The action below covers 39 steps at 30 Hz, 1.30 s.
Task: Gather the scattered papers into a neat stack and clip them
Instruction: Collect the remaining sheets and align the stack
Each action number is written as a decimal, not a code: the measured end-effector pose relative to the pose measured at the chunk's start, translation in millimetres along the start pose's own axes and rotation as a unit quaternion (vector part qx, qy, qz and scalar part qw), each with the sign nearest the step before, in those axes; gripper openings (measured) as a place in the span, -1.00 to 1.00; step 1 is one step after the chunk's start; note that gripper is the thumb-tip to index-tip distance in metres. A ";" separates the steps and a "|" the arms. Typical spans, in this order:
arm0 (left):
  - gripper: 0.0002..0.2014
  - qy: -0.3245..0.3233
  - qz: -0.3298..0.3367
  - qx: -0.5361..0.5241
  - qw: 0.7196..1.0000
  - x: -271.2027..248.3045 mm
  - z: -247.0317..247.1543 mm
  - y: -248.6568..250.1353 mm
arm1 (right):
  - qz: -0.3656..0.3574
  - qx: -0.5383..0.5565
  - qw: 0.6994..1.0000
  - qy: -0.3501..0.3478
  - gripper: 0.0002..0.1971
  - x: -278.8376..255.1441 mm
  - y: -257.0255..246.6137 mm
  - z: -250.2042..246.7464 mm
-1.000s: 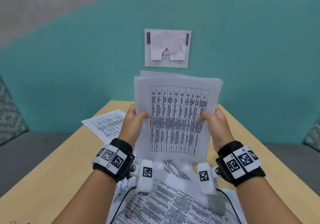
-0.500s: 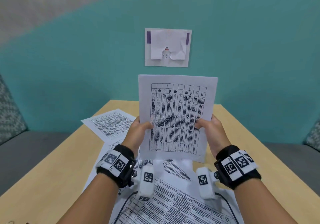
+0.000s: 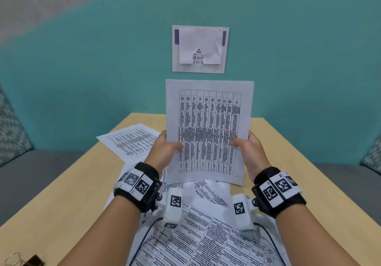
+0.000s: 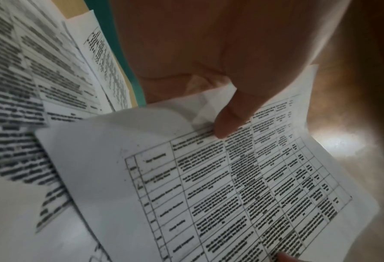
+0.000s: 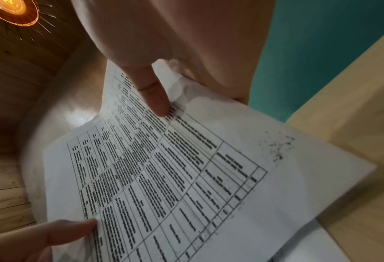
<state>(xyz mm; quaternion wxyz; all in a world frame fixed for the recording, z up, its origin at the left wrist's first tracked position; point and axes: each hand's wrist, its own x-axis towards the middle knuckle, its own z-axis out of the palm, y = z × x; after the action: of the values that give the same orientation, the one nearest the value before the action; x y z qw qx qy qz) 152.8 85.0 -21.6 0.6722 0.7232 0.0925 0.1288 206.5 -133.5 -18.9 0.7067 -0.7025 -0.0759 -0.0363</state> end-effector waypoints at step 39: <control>-0.40 0.196 -0.254 -0.211 0.923 -34.1 -87.6 -55.4 | 0.213 -0.676 0.658 -0.254 -0.43 -87.2 -22.4 21.0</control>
<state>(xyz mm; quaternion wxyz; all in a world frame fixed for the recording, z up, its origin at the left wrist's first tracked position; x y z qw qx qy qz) 95.5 162.0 -73.3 0.7879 0.4774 0.3732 0.1096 115.8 -117.6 -10.5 -0.0213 -0.9655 -0.0550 0.2536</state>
